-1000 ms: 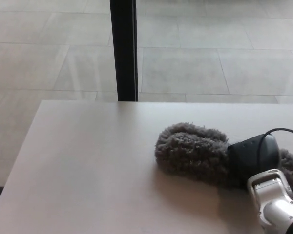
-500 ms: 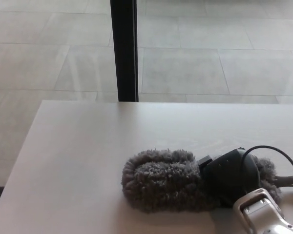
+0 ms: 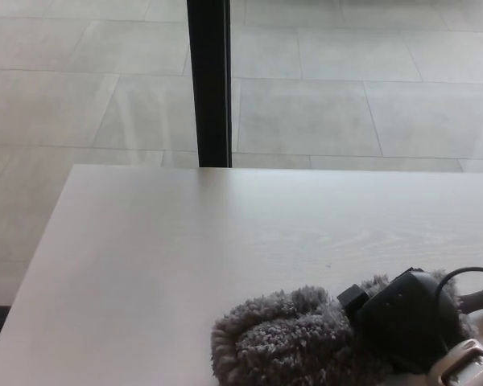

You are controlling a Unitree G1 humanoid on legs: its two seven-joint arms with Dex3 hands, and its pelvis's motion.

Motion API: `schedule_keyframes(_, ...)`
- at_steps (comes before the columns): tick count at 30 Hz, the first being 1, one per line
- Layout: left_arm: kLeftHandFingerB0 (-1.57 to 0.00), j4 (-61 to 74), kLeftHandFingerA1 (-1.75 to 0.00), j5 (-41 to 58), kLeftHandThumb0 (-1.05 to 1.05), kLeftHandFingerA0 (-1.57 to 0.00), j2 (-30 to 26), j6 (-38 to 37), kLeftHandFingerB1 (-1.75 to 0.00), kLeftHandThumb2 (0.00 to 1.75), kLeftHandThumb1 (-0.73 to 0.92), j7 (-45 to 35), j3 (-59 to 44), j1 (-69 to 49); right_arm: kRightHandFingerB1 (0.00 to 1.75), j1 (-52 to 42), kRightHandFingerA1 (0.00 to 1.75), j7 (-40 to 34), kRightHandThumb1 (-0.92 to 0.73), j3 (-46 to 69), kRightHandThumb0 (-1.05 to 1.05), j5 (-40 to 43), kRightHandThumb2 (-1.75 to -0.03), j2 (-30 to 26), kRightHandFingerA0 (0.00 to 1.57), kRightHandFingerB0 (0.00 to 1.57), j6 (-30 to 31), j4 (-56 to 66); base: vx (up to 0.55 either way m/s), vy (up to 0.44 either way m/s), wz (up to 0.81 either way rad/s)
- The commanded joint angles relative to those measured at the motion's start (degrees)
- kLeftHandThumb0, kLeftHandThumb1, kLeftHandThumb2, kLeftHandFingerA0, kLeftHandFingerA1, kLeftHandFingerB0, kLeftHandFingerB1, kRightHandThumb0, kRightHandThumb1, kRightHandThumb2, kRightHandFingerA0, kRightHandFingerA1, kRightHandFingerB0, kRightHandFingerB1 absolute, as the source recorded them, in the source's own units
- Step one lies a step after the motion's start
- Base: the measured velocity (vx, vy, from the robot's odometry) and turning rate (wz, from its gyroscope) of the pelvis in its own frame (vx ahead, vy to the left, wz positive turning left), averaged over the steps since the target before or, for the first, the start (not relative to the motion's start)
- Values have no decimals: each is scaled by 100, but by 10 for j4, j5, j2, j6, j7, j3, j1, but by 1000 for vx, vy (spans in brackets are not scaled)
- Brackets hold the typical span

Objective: The robot uses its right hand to pick up the duster kept in the middle of the desk and use it to wipe the desk by swiping its surface twice

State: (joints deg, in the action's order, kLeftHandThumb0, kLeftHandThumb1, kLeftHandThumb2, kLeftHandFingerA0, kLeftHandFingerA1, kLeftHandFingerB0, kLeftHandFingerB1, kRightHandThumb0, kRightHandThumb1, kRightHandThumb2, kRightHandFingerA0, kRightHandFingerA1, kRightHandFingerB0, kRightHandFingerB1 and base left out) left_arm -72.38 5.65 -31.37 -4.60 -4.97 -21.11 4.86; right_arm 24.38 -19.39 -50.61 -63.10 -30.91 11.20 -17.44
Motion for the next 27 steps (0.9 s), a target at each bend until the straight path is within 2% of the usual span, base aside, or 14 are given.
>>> schedule_keyframes(1,-78,0,-141,-4,-95,-90,-13,-10,-131,169,11,2,6,-8,84,-27,175,6,-64,2,-34,-6,-61,-17,86,81,-61,-33,0,0,0)
schedule_keyframes(2,-75,0,-138,-4,-93,-86,-12,-9,-129,173,21,2,7,-11,97,-17,175,-2,-64,5,-34,-6,-61,-11,87,76,-70,-45,0,0,0)
schedule_keyframes(3,-86,0,-136,-3,-83,-93,-11,-10,-129,161,38,1,7,-13,90,-11,135,-14,-43,8,-39,-4,-89,-3,117,78,-76,-56,0,0,0)
schedule_keyframes(6,-79,-3,-139,-2,-85,-95,-10,-11,-129,173,15,3,6,-13,100,4,134,-26,-49,21,-39,6,-94,18,117,81,-94,-80,0,0,0)
schedule_keyframes(7,-86,-6,-132,-1,-82,-95,-10,-10,-126,160,39,2,6,-12,107,15,134,-16,-51,26,-39,10,-96,36,116,83,-89,-87,0,0,0)
schedule_keyframes(8,-86,-7,-132,-3,-82,-95,-11,-12,-126,160,40,1,7,-12,115,23,175,-9,-65,31,-31,12,-70,51,90,79,-83,-97,0,0,0)
schedule_keyframes(9,-80,-6,-139,-4,-82,-95,-10,-11,-130,174,16,5,8,-12,107,32,175,-7,-65,33,-32,11,-68,65,89,81,-77,-109,0,0,0)
schedule_keyframes(11,-86,-6,-133,1,-79,-95,-8,-10,-126,159,39,1,5,-12,109,51,175,10,-67,46,-31,22,-71,94,88,79,-69,-136,0,0,0)
schedule_keyframes(14,-76,-9,-138,4,-90,-89,-5,-13,-128,168,14,0,1,-13,133,73,175,15,-60,69,-31,38,-77,139,91,78,-52,-177,0,0,0)
schedule_keyframes(15,-77,-9,-139,4,-91,-90,-3,-12,-129,168,15,5,1,-12,129,82,168,26,-58,76,-26,42,-84,152,115,76,-44,-191,0,0,0)
schedule_keyframes(16,-90,-11,-136,6,-86,-95,-1,-9,-130,157,30,6,-2,-11,129,98,175,33,-55,98,-28,64,-84,173,93,80,-39,-219,0,0,0)
schedule_keyframes(18,-90,-11,-136,5,-86,-95,2,-9,-130,157,30,6,-1,-11,129,98,175,32,-55,106,-28,60,-84,175,93,80,-44,-225,0,0,0)
schedule_keyframes(23,-76,-10,-138,8,-90,-91,4,-9,-127,167,16,-4,-5,-14,75,162,168,122,-61,126,-38,59,-61,166,82,69,24,-319,0,0,0)
schedule_keyframes(27,-78,-7,-140,14,-82,-90,2,-6,-131,174,12,-10,-9,-16,84,188,164,146,-60,125,-41,46,-58,142,84,77,52,-386,0,0,0)
